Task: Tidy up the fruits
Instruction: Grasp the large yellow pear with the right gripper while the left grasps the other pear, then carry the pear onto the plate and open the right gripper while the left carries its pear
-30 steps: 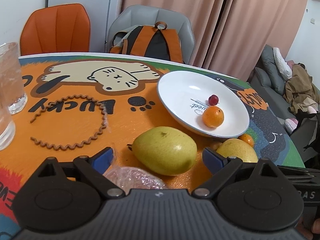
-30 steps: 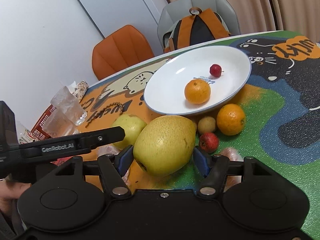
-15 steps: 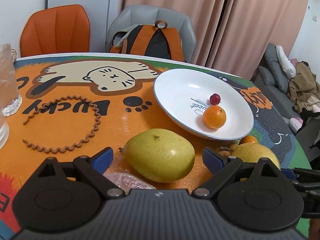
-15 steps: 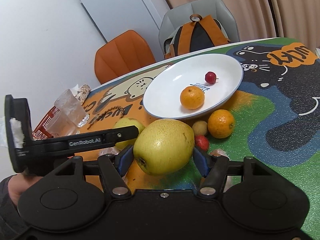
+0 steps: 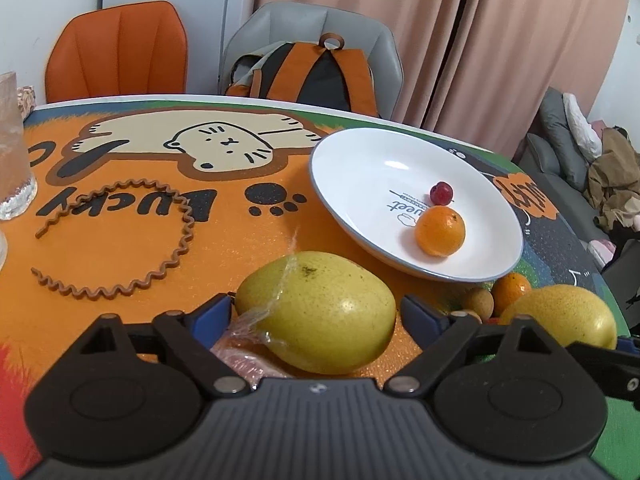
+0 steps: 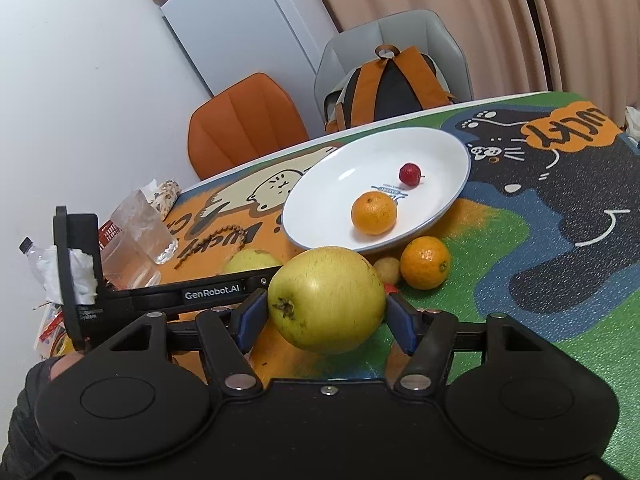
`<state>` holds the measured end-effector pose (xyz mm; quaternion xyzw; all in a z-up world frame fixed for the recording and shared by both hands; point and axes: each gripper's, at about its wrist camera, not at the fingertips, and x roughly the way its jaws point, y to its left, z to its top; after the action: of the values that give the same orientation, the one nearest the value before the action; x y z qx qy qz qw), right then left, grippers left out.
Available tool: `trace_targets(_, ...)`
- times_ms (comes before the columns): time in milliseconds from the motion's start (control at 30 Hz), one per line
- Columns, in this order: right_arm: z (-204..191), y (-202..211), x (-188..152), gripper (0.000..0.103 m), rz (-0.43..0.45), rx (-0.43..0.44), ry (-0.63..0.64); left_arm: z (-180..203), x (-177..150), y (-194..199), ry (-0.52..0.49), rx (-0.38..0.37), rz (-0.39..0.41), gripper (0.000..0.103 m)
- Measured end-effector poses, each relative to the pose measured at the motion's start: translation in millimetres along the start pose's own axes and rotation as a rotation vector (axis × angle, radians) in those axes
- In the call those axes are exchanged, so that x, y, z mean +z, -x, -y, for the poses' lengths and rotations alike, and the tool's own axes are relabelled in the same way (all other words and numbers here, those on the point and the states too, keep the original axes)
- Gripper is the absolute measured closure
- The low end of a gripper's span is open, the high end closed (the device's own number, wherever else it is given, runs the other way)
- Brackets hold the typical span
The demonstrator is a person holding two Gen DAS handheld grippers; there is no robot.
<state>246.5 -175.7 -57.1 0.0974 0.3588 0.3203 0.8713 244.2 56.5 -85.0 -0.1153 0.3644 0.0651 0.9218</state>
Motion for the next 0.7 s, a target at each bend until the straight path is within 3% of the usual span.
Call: trace_targets(700, -2.9, -0.8, 10.0, 0.045, 0.043, -0.007, 0.007, -11.1, 1.4, 29.2, 0.032, -0.024, 0.056, 0.022)
